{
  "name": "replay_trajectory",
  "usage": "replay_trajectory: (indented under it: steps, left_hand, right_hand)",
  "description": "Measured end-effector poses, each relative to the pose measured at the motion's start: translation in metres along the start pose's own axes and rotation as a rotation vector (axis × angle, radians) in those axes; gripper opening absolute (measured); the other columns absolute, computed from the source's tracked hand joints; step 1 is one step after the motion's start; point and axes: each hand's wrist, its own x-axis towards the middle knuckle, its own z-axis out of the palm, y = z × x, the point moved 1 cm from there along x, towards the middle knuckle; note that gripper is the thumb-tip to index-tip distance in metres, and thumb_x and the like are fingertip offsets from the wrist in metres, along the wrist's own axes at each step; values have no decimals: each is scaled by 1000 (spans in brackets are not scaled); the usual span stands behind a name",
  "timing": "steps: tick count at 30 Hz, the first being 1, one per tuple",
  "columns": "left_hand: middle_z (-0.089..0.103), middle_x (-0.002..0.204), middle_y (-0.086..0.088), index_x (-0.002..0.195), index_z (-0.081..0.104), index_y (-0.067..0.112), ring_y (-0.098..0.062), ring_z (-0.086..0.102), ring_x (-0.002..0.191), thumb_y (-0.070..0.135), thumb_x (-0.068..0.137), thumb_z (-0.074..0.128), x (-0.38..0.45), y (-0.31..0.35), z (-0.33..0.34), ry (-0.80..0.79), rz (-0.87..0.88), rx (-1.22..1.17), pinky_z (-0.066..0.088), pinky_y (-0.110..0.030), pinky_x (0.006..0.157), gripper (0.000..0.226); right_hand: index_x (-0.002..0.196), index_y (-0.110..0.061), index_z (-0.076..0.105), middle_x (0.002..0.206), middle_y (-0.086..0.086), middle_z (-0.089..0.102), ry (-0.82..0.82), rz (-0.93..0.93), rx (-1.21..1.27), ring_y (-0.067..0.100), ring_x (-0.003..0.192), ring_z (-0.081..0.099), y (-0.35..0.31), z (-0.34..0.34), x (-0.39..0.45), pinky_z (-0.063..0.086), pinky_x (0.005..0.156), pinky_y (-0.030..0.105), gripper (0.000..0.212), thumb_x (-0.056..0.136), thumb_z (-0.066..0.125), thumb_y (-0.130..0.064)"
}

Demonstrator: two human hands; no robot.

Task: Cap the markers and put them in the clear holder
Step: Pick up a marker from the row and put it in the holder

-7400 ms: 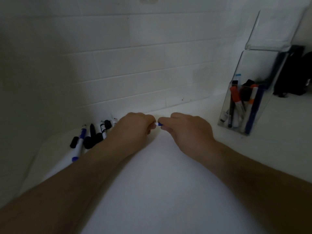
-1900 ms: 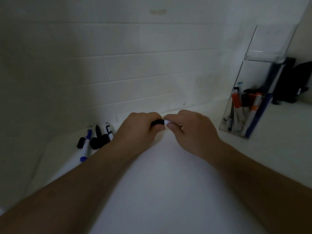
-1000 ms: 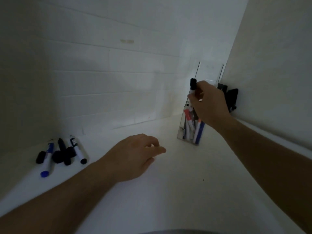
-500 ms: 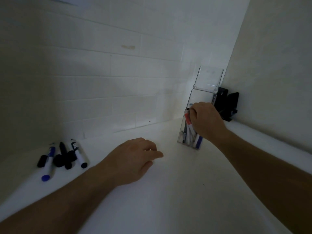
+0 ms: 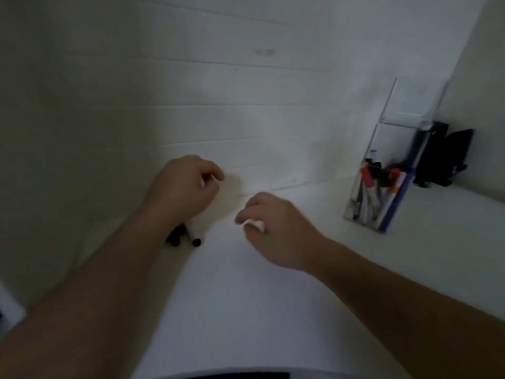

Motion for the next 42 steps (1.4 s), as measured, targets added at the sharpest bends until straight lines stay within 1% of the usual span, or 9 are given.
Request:
replay_trajectory:
  steps: [3, 5, 10, 15, 18, 21, 24, 30, 42]
  left_hand:
    - [67, 82, 8, 88, 72, 35, -12, 63, 67, 19, 86, 57, 0, -20, -21, -42, -197, -74, 48, -24, 60, 22]
    - [65, 86, 8, 90, 72, 33, -12, 61, 65, 18, 87, 56, 1, -27, -26, -145, -286, -92, 45, -22, 53, 22]
    - [65, 88, -2, 82, 63, 24, -17, 59, 70, 10, 81, 56, -1, -35, -28, -352, -366, -15, 46, -26, 55, 16]
    - [59, 79, -6, 77, 56, 18, -22, 54, 64, 17, 82, 62, -1, -35, -25, -470, -412, 33, 49, -33, 57, 7]
    - [66, 89, -2, 87, 63, 22, -20, 63, 76, 36, 77, 77, -3, -30, -23, -612, -425, 125, 56, -35, 69, 22]
    - [65, 94, 6, 94, 61, 33, -15, 64, 80, 45, 70, 85, -5, -28, -19, -748, -378, 217, 48, -27, 61, 35]
    - [66, 92, 11, 95, 63, 36, -8, 64, 78, 38, 73, 85, -5, -29, -15, -726, -312, 226, 45, -24, 60, 31]
    - [62, 84, 17, 92, 66, 38, -5, 60, 78, 41, 78, 76, -3, -17, 7, -558, -147, 239, 44, -23, 67, 18]
    - [69, 103, 12, 111, 69, 35, -6, 59, 88, 44, 84, 74, -9, 2, 35, -543, -78, 204, 41, -22, 77, 29]
  right_hand:
    - [116, -24, 72, 114, 2, 59, -192, 42, 79, 12, 89, 54, -23, 38, 21, 44, 85, 26, 26, 95, 58, -29]
    - [101, -22, 73, 100, 8, 59, -209, 32, 137, 20, 86, 57, -32, 52, 35, 45, 75, 31, 20, 94, 55, -30]
    - [104, -22, 74, 93, 6, 69, -230, 17, 90, 22, 85, 61, -41, 60, 57, 51, 76, 34, 20, 92, 60, -27]
    - [76, -30, 50, 83, -1, 46, -307, 36, -122, 24, 81, 55, -35, 55, 63, 39, 65, 30, 19, 91, 56, -39]
    - [98, -24, 64, 98, 8, 59, -319, 78, -234, 31, 95, 63, -25, 51, 58, 41, 67, 32, 22, 94, 50, -41]
    - [124, -27, 62, 118, 11, 63, -321, 150, -313, 35, 107, 64, -2, 35, 45, 48, 79, 38, 39, 98, 43, -49]
    - [123, -29, 60, 116, 9, 66, -280, 202, -384, 34, 105, 65, 36, 18, 24, 51, 84, 40, 43, 99, 37, -56]
    - [70, -23, 35, 73, -5, 43, -120, 312, -293, 21, 70, 48, 76, 10, -10, 30, 60, 34, 40, 97, 45, -50]
    - [78, -24, 35, 67, -4, 48, 19, 373, -169, 22, 60, 46, 77, 3, -14, 32, 53, 34, 32, 101, 47, -42]
